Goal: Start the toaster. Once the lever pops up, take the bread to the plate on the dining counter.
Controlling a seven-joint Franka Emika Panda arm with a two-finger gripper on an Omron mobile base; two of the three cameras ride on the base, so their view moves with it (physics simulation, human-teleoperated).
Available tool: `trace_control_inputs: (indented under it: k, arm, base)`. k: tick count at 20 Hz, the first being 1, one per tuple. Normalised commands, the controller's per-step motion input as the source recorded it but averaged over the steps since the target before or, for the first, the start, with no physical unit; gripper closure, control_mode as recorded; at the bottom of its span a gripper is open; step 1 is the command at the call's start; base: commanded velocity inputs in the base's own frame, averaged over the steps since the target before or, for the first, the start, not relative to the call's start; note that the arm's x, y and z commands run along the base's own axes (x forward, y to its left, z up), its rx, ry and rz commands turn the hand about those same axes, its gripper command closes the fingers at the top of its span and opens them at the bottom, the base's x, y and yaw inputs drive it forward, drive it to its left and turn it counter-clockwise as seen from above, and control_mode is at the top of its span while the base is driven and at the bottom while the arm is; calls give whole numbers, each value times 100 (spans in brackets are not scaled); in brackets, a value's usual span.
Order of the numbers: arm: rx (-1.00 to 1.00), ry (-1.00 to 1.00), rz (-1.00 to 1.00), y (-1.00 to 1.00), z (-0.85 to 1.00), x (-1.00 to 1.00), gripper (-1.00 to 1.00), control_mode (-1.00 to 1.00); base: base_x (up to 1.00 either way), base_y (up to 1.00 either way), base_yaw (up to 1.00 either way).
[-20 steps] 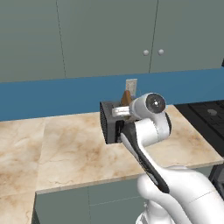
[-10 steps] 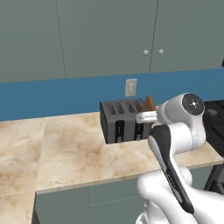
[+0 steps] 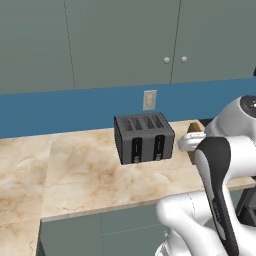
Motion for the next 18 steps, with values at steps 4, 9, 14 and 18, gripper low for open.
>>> trace_control_inputs:
  k: [4, 9, 14, 18]
  arm:
    - [0, 6, 0, 0, 0, -39, 100, -100]
    - [0, 0, 1, 0, 0, -15, 100, -100]
    - [0, 0, 1, 0, 0, -21, 100, -100]
    - [0, 0, 0, 0, 0, -8, 100, -100]
  base:
    - [0, 0, 0]
    - [0, 0, 0]
    - [0, 0, 0]
    - [0, 0, 0]
